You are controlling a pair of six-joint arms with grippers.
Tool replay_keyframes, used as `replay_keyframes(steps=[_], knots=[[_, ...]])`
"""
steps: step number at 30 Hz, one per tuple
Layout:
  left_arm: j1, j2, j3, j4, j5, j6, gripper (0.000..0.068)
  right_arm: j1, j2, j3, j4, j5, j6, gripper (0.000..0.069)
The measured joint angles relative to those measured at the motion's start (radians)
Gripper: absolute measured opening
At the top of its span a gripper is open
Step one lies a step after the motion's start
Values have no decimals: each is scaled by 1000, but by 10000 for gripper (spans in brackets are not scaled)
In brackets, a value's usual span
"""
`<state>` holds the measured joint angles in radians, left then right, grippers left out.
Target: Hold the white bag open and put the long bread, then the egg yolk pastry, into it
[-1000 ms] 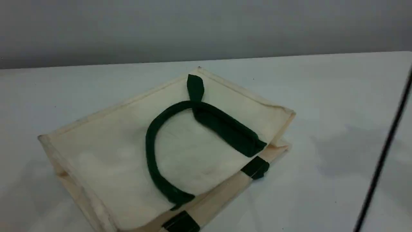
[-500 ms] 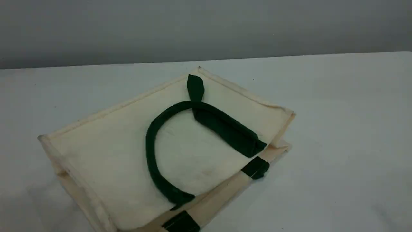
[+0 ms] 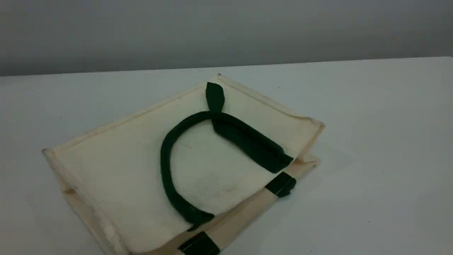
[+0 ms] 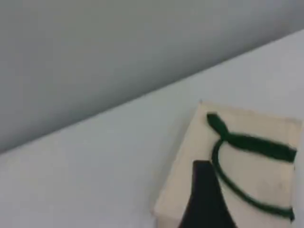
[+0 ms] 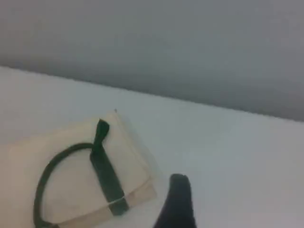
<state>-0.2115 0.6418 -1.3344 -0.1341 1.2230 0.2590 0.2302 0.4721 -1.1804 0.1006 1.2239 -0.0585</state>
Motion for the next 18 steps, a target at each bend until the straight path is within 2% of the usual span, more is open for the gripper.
replay_keyframes(steps=[3,10,18], knots=[[0,-147,131,22,0,-7,443,0,-87,47,0,-1,9,568],[0,-393,365,5,0,-40,443,0,-266,202,1,-3,27,568],[-1,-436,556,2,-4,-63,443,0,-396,440,-50,-22,26,568]])
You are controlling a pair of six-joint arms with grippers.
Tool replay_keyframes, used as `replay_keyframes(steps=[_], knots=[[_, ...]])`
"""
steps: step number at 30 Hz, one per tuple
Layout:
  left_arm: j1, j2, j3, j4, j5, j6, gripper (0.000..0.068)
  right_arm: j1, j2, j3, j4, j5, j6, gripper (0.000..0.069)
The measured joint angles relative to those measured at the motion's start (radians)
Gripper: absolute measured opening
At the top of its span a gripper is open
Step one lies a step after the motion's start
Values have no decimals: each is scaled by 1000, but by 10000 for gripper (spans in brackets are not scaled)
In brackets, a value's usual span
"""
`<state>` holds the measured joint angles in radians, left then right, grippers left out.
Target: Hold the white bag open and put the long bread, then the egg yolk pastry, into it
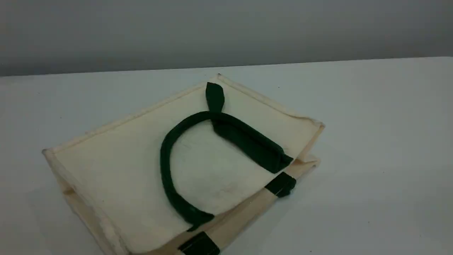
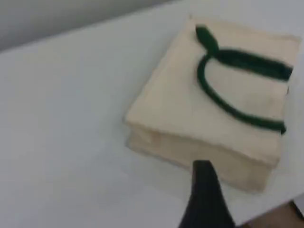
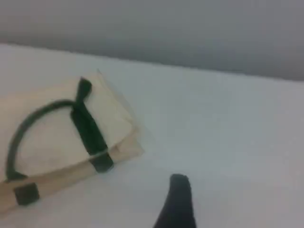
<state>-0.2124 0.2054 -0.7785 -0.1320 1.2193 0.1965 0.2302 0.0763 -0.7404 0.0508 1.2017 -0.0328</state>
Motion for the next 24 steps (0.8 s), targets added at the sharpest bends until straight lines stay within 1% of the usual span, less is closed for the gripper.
replay_keyframes(steps=[6,10,12,16,19,24], knots=[[0,1,128,1,-15,0,443,0,1,162,-3,-78,-1,568],[0,1,190,1,-61,-3,443,0,1,224,-4,-116,-1,568],[0,1,211,1,-84,-3,443,0,1,235,-3,-137,-1,568],[0,1,241,6,-115,-4,443,0,1,235,-3,-140,-1,568],[0,1,271,32,-132,-7,443,0,1,235,-3,-140,1,568],[0,1,274,90,-140,-80,443,0,-11,235,-1,-139,5,568]])
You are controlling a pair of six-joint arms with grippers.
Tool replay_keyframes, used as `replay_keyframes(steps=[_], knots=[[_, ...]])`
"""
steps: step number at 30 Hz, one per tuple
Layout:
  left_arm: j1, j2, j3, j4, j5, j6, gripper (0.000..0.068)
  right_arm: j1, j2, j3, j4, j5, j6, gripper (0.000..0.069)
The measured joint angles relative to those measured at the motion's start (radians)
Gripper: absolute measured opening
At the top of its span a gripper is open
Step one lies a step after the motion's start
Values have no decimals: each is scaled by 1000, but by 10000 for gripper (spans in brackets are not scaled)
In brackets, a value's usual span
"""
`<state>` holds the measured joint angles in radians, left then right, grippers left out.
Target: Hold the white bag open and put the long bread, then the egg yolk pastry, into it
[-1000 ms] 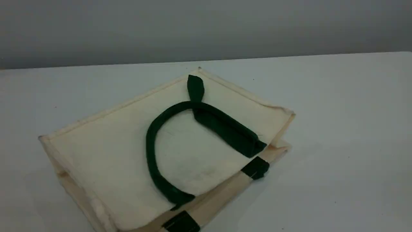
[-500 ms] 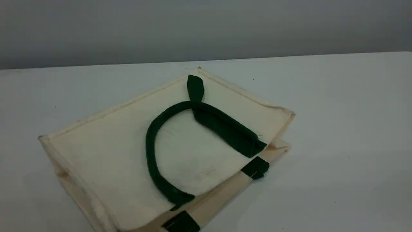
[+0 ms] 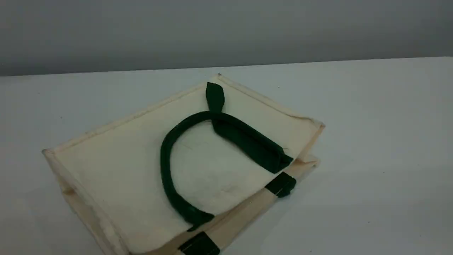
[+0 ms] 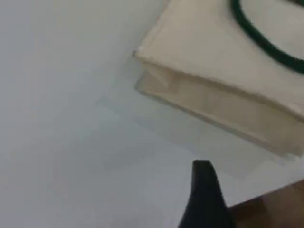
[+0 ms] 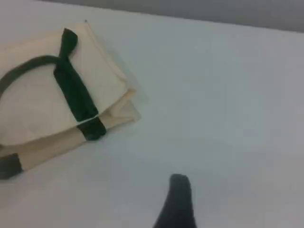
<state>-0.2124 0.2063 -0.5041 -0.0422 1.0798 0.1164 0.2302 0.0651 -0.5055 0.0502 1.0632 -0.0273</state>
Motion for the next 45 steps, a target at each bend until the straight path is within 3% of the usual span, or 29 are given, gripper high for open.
replay_keyframes(steps=[5,32,41,45], knots=[[0,0,0,51,-3,-71,443,0,-14,0,0,3,0,568],[6,-96,0,50,0,-69,443,-7,-14,0,0,2,0,568],[189,-130,0,42,0,-69,443,-169,-16,0,2,2,0,567],[214,-157,0,42,-1,-69,443,-219,-51,0,2,1,0,566]])
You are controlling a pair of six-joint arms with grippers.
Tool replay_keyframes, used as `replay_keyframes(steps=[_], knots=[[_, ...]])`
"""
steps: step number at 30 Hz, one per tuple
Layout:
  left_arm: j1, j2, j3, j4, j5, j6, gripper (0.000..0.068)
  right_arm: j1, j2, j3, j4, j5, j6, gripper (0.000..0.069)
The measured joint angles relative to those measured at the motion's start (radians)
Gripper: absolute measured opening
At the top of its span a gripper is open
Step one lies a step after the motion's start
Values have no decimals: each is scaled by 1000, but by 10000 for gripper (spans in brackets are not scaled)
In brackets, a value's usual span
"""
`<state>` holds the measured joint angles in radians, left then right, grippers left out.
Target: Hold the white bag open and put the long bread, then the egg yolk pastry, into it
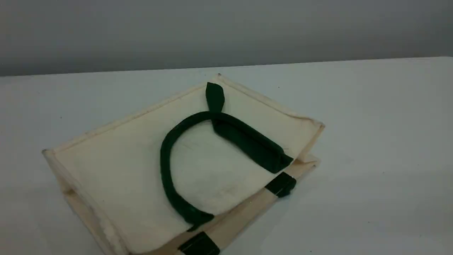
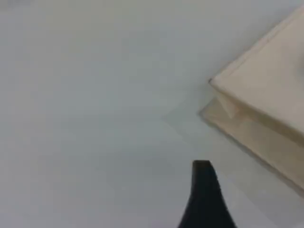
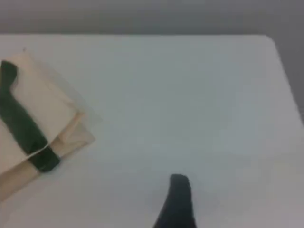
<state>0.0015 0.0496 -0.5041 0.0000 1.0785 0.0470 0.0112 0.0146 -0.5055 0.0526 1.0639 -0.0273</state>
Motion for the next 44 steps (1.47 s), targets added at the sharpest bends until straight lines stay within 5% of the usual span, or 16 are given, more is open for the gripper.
replay_keyframes(steps=[44], knots=[[-2,-50,0,0,-1,0,443,-11,-15,0,1,1,0,558]])
